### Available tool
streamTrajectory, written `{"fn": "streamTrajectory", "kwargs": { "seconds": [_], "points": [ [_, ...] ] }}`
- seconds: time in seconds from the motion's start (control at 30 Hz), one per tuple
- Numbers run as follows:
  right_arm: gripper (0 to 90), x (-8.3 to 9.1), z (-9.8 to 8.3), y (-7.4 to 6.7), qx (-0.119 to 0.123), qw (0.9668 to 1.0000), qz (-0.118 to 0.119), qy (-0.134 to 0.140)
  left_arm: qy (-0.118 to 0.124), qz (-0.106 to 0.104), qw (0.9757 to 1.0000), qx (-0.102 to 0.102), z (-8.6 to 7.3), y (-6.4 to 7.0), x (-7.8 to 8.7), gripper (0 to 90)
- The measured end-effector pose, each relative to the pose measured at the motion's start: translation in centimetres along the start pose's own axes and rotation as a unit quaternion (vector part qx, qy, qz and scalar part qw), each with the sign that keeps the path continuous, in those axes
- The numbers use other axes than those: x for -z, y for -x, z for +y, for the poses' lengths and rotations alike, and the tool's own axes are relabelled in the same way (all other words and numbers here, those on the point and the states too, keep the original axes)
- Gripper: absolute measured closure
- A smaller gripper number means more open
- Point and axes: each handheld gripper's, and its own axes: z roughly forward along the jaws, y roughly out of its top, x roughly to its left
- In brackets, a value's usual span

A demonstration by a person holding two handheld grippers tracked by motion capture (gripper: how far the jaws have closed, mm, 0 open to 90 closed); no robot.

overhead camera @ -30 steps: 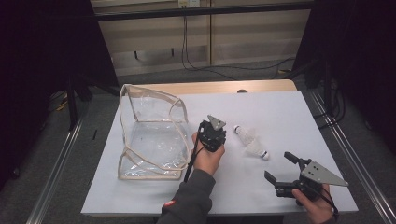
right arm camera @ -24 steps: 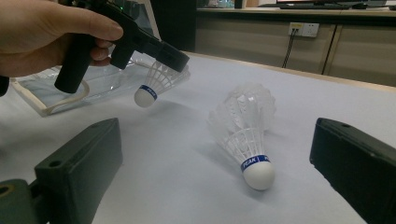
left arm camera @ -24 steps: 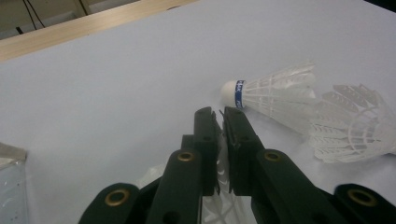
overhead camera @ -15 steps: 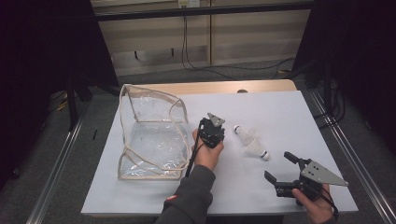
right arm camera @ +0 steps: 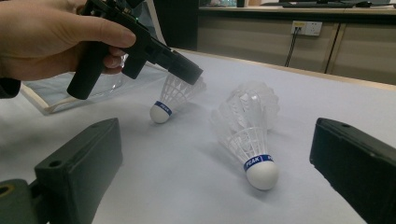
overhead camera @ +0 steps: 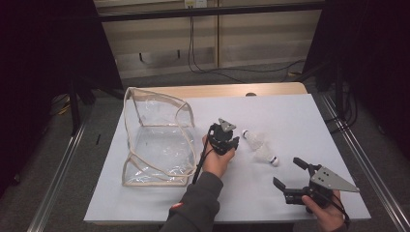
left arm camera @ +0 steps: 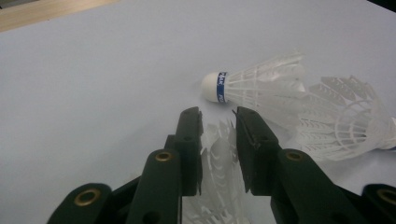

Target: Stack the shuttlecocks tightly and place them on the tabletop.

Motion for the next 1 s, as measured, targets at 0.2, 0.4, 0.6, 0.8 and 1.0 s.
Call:
{"fn": "streamTrajectory", "kwargs": {
  "seconds": [0.2,0.4,0.6,0.8,1.0],
  "points": [
    [1.7,0.0,0.0,0.0,-0.001,1.0,0.001,-0.001,0.005,-0.01,0.9999,-0.011,0.1,0.5,0.3,68.3],
    [1.7,0.0,0.0,0.0,0.0,1.0,0.001,-0.001,0.007,-0.022,0.9997,-0.009,0.2,0.9,0.3,65.7],
    [1.7,0.0,0.0,0.0,0.001,1.0,0.001,0.0,0.014,-0.02,0.9997,0.001,0.3,0.7,0.0,60.4],
    [1.7,-0.1,0.0,0.0,0.0,1.0,0.003,-0.003,0.013,-0.024,0.9996,0.007,0.2,0.4,-0.5,58.1],
    [1.7,-0.1,0.0,0.0,0.001,1.0,0.004,-0.002,0.009,-0.026,0.9995,0.015,0.3,0.4,-0.8,50.5]
  ]
}}
